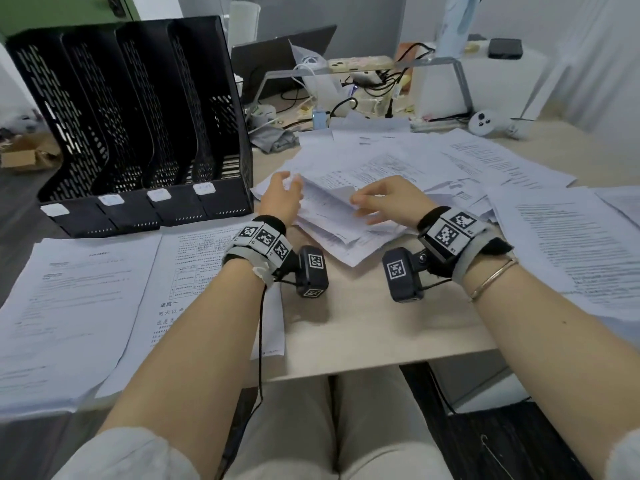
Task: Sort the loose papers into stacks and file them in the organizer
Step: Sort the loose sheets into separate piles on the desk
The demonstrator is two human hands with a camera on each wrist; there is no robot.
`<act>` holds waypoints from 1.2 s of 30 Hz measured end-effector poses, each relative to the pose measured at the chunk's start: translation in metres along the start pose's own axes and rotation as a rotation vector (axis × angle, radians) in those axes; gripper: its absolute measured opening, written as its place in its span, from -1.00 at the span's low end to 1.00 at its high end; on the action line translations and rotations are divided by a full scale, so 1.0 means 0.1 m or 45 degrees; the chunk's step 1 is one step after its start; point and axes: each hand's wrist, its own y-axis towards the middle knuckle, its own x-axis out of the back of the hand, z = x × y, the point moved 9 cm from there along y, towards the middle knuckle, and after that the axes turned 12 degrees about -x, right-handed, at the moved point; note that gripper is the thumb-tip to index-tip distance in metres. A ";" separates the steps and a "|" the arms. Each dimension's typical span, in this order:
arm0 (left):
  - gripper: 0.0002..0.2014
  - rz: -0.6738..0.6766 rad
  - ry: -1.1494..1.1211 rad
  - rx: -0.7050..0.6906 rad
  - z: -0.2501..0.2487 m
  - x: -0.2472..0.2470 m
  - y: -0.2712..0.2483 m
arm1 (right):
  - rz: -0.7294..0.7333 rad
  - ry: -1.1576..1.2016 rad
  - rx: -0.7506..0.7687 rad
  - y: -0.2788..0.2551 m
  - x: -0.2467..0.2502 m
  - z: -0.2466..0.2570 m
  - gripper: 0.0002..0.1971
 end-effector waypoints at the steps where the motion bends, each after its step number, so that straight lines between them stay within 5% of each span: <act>1: -0.54 0.030 -0.102 0.019 -0.05 -0.04 -0.04 | 0.000 0.022 0.005 -0.06 0.02 -0.01 -0.75; 8: -0.61 0.232 -0.118 0.098 -0.13 -0.18 -0.19 | 0.106 0.116 -0.019 -0.39 0.00 -0.12 -0.79; 15: -0.38 -0.157 -0.069 -0.270 -0.43 0.27 -0.21 | 0.076 0.215 -0.022 -0.57 0.08 -0.18 -0.76; 25: -0.42 -0.231 -0.196 -0.436 -0.90 0.19 -0.44 | 0.090 0.376 0.028 -0.69 0.08 -0.10 -0.53; 28: -0.42 -0.213 -0.244 -0.473 -1.03 0.07 -0.56 | -0.020 0.509 0.041 -0.72 0.21 -0.13 -0.56; 36: -0.49 -0.127 -0.296 -0.476 -1.11 -0.33 -0.74 | -0.663 0.422 0.078 -0.95 1.00 -0.45 -0.59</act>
